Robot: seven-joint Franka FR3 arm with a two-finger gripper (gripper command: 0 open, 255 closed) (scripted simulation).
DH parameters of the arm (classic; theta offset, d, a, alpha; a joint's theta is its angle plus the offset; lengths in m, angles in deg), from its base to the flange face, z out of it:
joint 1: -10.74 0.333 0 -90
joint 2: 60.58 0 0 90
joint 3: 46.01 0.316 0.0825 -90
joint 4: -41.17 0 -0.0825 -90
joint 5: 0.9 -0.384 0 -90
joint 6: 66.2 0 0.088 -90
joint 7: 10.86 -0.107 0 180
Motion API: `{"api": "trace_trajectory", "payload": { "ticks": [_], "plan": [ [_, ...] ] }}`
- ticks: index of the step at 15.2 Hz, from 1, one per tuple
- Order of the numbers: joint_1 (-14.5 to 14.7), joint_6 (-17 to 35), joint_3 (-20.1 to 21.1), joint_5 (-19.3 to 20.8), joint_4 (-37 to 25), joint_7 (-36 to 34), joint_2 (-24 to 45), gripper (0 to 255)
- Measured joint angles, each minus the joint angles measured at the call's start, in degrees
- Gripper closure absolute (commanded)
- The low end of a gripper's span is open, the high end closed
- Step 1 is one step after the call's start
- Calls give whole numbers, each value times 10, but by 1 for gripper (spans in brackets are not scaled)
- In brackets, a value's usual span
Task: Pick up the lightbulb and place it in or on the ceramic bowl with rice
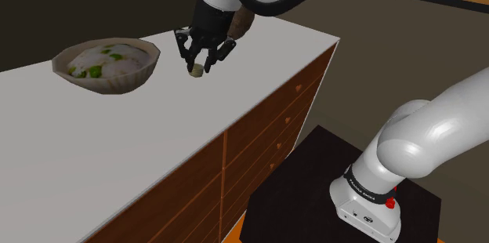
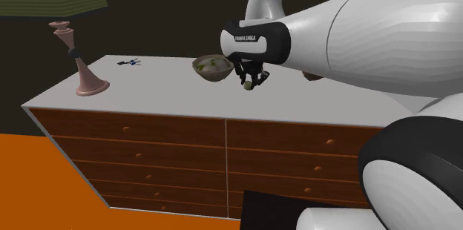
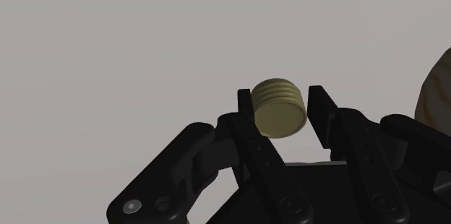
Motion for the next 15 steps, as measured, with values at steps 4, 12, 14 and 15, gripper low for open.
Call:
{"api": "trace_trajectory", "payload": {
  "ticks": [4, 12, 14, 15],
  "plan": [
    [0, 0, 0, 0, 0, 0, 0, 255],
    [-2, -45, -6, 3, -44, 0, -1, 255],
    [-3, -61, -7, 4, -59, -1, -2, 255],
    [-3, -68, -8, 4, -65, -1, -2, 255]
  ]
}}
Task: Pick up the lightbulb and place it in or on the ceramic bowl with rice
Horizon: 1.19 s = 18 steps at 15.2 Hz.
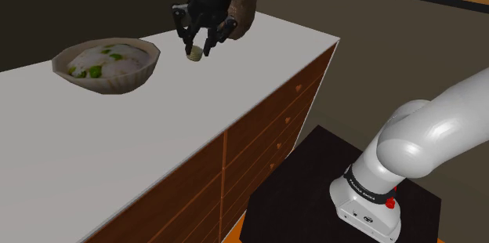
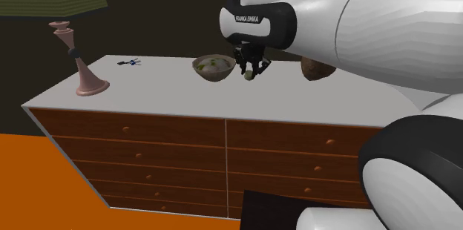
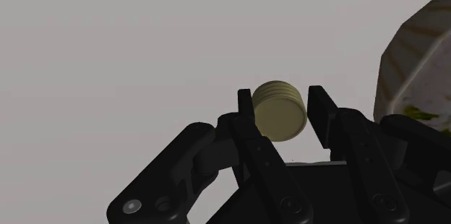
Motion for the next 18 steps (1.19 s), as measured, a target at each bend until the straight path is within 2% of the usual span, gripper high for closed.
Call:
{"api": "trace_trajectory", "payload": {
  "ticks": [18],
  "plan": [
    [-11, -139, -4, 20, -168, -11, 31, 255]
  ]
}}
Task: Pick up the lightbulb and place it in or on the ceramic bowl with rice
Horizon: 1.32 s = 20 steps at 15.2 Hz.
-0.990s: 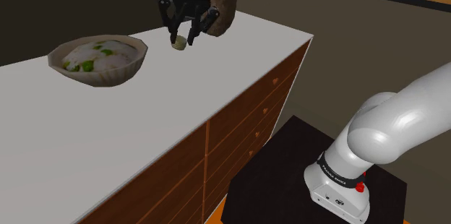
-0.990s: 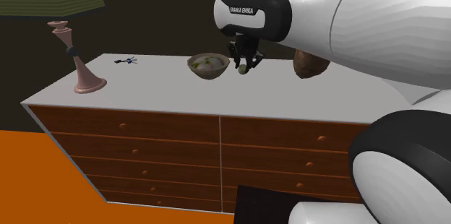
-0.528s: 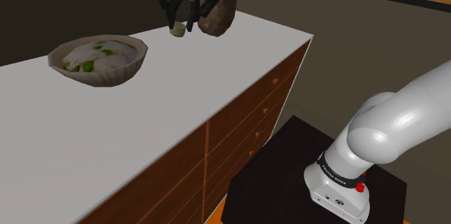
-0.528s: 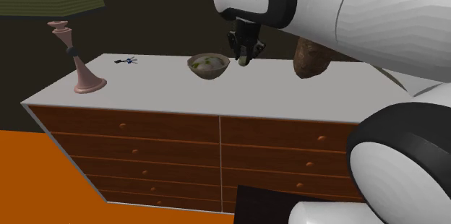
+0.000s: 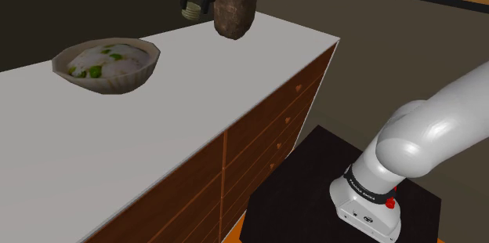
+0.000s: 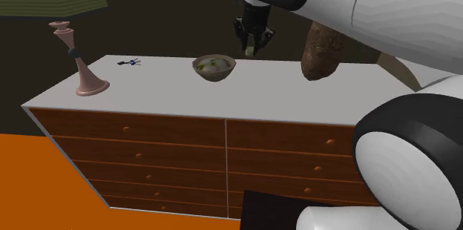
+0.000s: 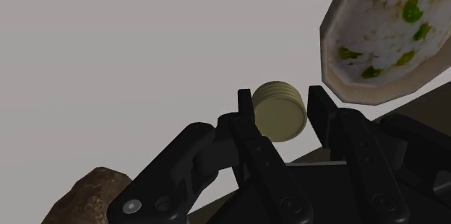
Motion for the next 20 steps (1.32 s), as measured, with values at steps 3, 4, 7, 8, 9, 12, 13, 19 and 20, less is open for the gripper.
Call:
{"api": "trace_trajectory", "payload": {
  "ticks": [3, 4, 7, 8, 9, 12, 13, 19, 20],
  "plan": [
    [-2, -23, 0, 4, -31, -2, 8, 255],
    [-2, -30, 1, 6, -40, -3, 11, 255],
    [-2, -39, 20, 22, -74, -25, 38, 255],
    [-1, -43, 34, 34, -95, -40, 58, 255],
    [1, -43, 46, 47, -113, -55, 77, 255],
    [17, -51, 92, 108, -183, -113, 156, 255],
    [27, -55, 105, 132, -208, -132, 186, 255],
    [145, -120, 133, 284, -403, -222, 367, 255],
    [154, -119, 132, 293, -410, -227, 378, 255]
  ]
}}
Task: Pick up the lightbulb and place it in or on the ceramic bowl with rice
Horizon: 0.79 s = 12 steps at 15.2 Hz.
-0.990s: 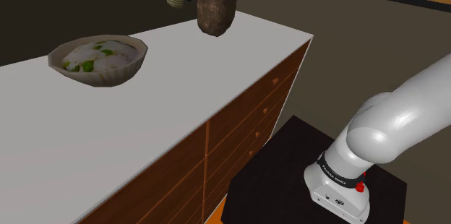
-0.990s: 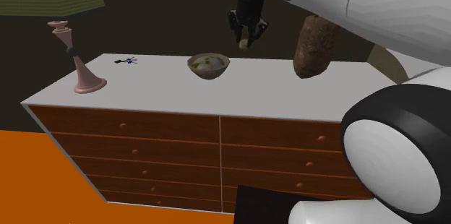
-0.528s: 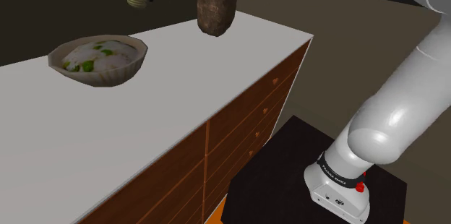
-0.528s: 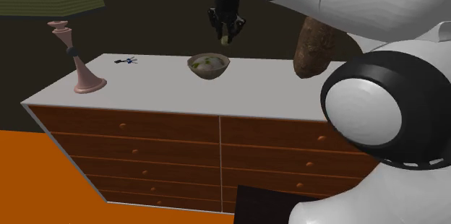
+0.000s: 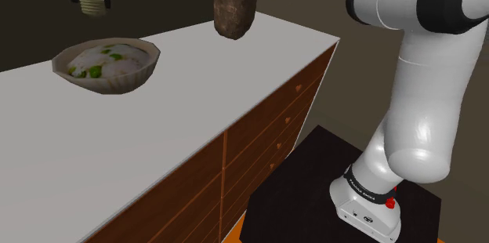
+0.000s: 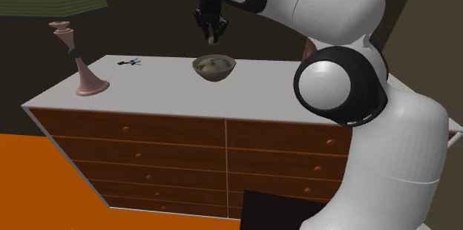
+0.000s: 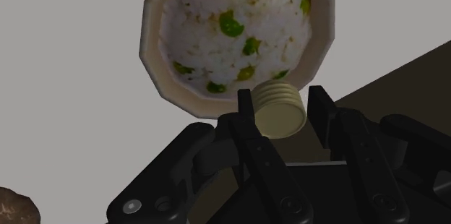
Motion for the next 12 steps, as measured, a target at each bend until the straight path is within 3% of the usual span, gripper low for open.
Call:
{"api": "trace_trajectory", "payload": {
  "ticks": [9, 12],
  "plan": [
    [-43, 92, 3, -29, 126, -6, -40, 255],
    [-48, 104, 3, -33, 142, -6, -45, 255]
  ]
}}
